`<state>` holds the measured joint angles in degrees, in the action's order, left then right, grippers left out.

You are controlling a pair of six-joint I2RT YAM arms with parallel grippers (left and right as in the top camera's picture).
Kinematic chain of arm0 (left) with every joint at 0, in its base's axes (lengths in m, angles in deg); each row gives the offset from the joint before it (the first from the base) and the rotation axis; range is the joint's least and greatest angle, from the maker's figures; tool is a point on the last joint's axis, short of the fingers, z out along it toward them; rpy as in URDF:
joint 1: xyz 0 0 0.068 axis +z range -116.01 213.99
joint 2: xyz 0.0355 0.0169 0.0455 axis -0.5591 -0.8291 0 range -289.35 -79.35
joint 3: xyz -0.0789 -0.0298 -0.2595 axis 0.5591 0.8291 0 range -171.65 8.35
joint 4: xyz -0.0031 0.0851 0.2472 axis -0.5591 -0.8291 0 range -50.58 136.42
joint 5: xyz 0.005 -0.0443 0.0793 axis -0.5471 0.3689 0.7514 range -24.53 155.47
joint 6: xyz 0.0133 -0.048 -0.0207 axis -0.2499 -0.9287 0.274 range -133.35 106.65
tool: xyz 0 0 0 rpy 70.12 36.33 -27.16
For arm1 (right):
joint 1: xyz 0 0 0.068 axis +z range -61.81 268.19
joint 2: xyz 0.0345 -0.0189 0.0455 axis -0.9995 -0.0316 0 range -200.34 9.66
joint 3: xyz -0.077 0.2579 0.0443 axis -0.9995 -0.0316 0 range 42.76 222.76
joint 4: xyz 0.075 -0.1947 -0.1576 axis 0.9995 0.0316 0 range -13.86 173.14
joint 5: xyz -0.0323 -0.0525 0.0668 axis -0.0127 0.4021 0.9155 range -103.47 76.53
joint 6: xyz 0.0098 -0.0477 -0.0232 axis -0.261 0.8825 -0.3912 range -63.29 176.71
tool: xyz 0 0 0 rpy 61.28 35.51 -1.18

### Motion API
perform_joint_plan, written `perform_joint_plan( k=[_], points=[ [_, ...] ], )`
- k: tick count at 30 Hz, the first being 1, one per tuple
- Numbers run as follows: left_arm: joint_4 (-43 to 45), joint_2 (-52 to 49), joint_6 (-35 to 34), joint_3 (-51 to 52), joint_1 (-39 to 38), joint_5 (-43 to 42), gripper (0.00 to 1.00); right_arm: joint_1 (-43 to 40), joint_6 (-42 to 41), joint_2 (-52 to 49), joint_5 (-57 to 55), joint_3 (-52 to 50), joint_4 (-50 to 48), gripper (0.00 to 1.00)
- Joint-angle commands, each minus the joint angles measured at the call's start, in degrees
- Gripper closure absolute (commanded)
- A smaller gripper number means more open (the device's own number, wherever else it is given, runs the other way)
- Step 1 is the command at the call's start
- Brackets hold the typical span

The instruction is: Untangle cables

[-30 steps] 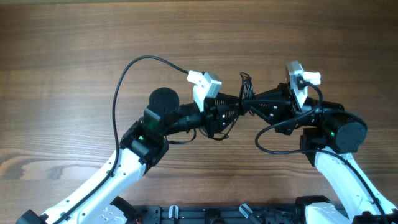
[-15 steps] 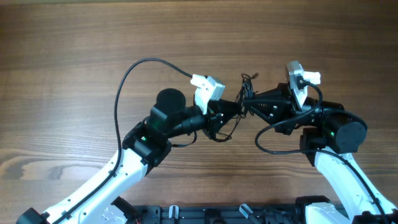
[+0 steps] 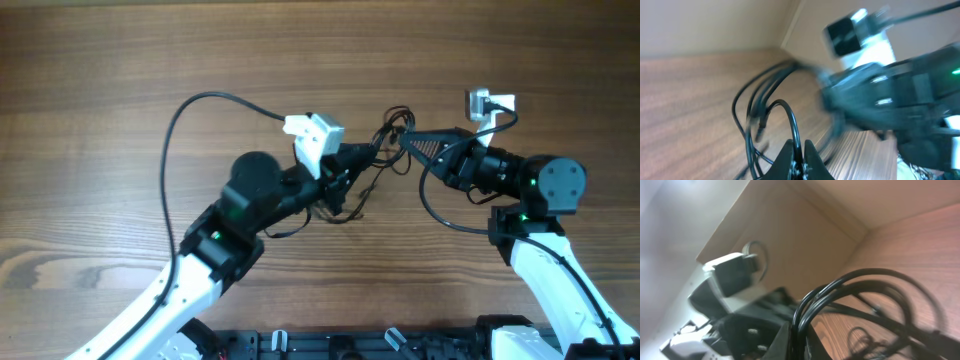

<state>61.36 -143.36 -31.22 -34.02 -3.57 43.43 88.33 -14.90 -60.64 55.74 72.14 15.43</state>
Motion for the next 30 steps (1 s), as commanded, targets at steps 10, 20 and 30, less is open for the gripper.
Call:
perform_joint_plan(
  k=[10, 20, 30],
  points=[
    [-4.5, 12.0, 1.2, 0.0, 0.0, 8.1, 0.96, -0.8, 2.0, -0.7, -4.7, 0.6, 7.6, 0.96],
    [-9.6, 14.1, 1.2, 0.0, 0.0, 7.6, 0.96, -0.8, -1.0, -0.7, -10.8, 0.6, 18.8, 0.96],
    [-22.4, 14.1, 19.6, 0.0, 0.0, -21.1, 0.96, -0.8, -3.6, -0.7, -13.6, 0.6, 22.7, 0.96]
  ],
)
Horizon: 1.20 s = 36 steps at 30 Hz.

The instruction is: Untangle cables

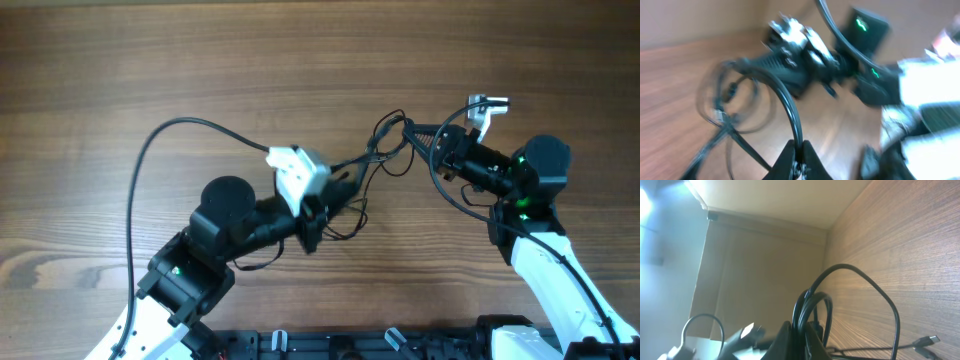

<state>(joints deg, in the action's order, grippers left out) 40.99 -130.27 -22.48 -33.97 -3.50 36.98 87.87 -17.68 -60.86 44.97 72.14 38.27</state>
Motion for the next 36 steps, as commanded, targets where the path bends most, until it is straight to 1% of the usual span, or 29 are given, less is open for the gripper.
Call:
perform_joint_plan(
  k=[1, 4, 5, 6, 7, 8, 9, 10, 12, 18, 21, 25, 26, 29, 36],
  points=[
    [-3.3, 1.0, 12.3, -0.1, -0.1, -16.1, 0.96, -0.3, -0.8, -0.5, -3.0, 0.6, -0.1, 0.96],
    [-6.1, 1.0, 14.8, -0.1, -0.1, -16.5, 0.96, -0.3, -0.7, -0.5, -3.0, 0.6, -0.1, 0.96],
    [-7.6, 1.0, 16.8, -0.1, -0.1, -16.5, 0.87, -0.3, -0.8, -0.5, -3.0, 0.6, -0.1, 0.96],
    [-8.4, 1.0, 18.0, -0.1, -0.1, -16.5, 0.70, -0.3, -0.7, -0.5, -3.0, 0.6, -0.2, 0.96],
    [-8.9, 1.0, 18.2, -0.1, -0.1, -16.5, 0.51, -0.3, -0.7, -0.5, -3.0, 0.6, -0.2, 0.96],
    [-9.4, 0.9, 18.2, -0.1, -0.1, -16.5, 0.26, -0.3, -0.7, -0.5, -3.0, 0.6, -0.2, 0.96],
    [-9.9, 0.8, 18.2, -0.1, -0.1, -16.5, 0.10, -0.3, -0.8, -0.5, -3.0, 0.6, -0.2, 0.96],
    [-10.4, 0.7, 18.6, -0.1, -0.1, -16.5, 0.00, -0.3, -0.8, -0.5, -3.0, 0.6, -0.2, 0.96],
    [-11.8, 0.1, 21.2, -0.1, -0.1, -16.3, 0.00, -0.3, -0.8, -0.5, -3.0, 0.6, -0.2, 0.96],
    [-12.0, -1.7, 21.1, -0.1, -0.1, -7.5, 0.00, -0.3, -0.8, -0.5, -2.7, 0.6, -0.2, 0.96],
    [-11.7, -2.2, 20.9, -0.1, -0.1, -6.6, 0.00, -0.3, -0.8, -0.5, -2.5, 0.6, -0.9, 0.96],
    [-10.7, -3.2, 20.9, -0.1, -0.1, -0.4, 0.00, -0.3, -3.8, -0.5, 1.3, 0.6, -6.8, 0.96],
    [-9.7, -3.9, 20.9, -0.1, -0.1, 0.7, 0.00, -0.3, -5.4, -0.5, 2.2, 0.6, -9.2, 0.96],
    [-6.7, -6.2, 20.9, -0.1, -0.1, 0.8, 0.00, -0.3, -8.0, -0.5, 4.2, 0.6, -14.2, 0.96],
    [1.3, -13.8, 20.9, -0.1, -0.1, 7.2, 0.00, -0.3, -9.9, -0.5, 5.5, 0.6, -17.0, 0.96]
  ],
)
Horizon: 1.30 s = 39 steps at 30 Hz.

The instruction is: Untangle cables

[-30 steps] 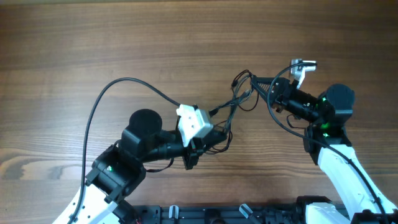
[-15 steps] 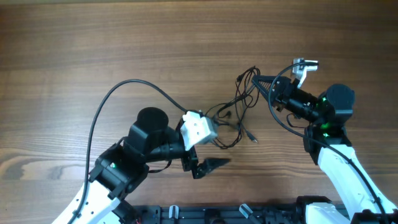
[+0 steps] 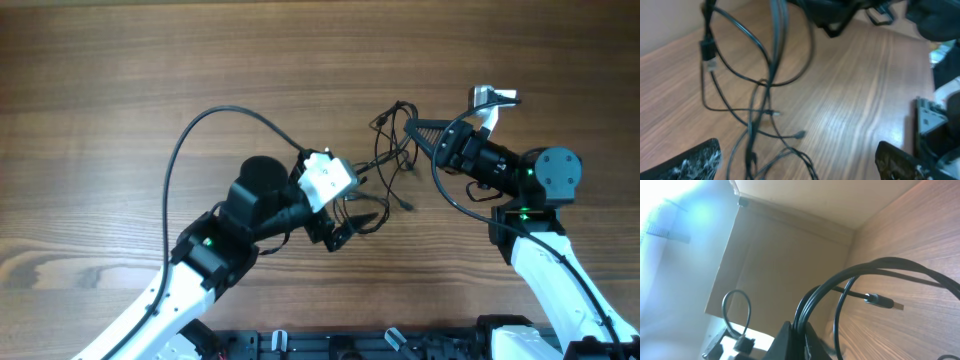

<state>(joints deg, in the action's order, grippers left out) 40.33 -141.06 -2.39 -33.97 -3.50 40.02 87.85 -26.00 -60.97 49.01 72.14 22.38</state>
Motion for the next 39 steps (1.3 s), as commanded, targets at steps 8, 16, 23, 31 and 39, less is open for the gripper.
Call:
perform_joint_plan(
  k=[8, 16, 23, 31, 39],
  points=[
    [2.6, -11.8, 0.8, -0.1, -0.1, 13.7, 0.00, -0.3, -4.1, -0.4, 2.7, 0.6, -4.2, 0.96],
    [5.9, -16.3, 0.9, -0.1, -0.1, 14.7, 0.00, -0.3, -6.8, -0.4, 3.7, 0.6, -4.8, 0.96],
    [8.0, -22.0, 0.8, -0.1, -0.1, 14.7, 0.00, -0.3, -14.7, -0.4, 5.6, 0.6, -13.7, 0.96],
    [8.0, -22.1, 0.9, -0.1, -0.1, 16.6, 0.96, -0.3, -15.4, -0.4, 6.3, 0.6, -13.7, 0.96],
    [8.0, -22.0, 0.6, -0.1, -0.1, 18.5, 0.96, -0.3, -16.2, -0.4, 6.4, 0.6, -14.6, 0.96]
  ],
)
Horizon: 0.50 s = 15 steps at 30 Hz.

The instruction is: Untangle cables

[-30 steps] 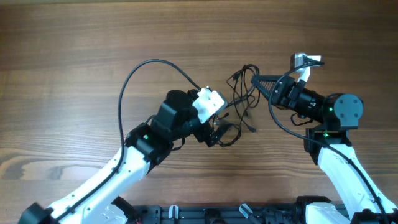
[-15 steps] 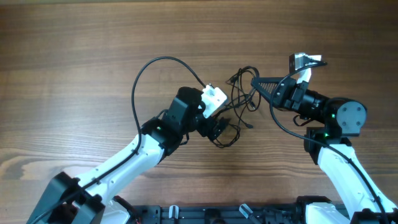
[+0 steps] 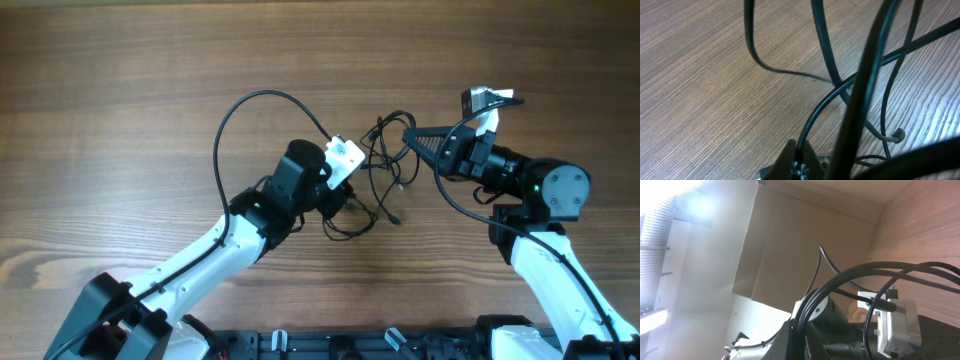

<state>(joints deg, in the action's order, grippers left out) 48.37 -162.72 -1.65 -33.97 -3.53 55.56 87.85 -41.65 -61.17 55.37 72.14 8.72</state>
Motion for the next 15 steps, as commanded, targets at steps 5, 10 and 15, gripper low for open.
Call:
perform_joint_plan(
  k=[5, 10, 15],
  points=[
    [-1.6, 4.6, -1.9, -0.1, -0.1, 6.2, 0.96, -0.3, 5.4, -0.2, -2.0, 0.6, 2.9, 0.96],
    [-5.7, 19.2, -1.8, -0.1, -0.1, 10.0, 0.96, -0.4, 16.2, -0.2, -7.8, 0.6, 21.1, 0.82],
    [-5.9, 31.9, -1.8, -0.1, -0.1, 10.0, 0.96, -0.4, 20.5, -0.2, -11.6, 0.6, 28.5, 0.32]
  ],
)
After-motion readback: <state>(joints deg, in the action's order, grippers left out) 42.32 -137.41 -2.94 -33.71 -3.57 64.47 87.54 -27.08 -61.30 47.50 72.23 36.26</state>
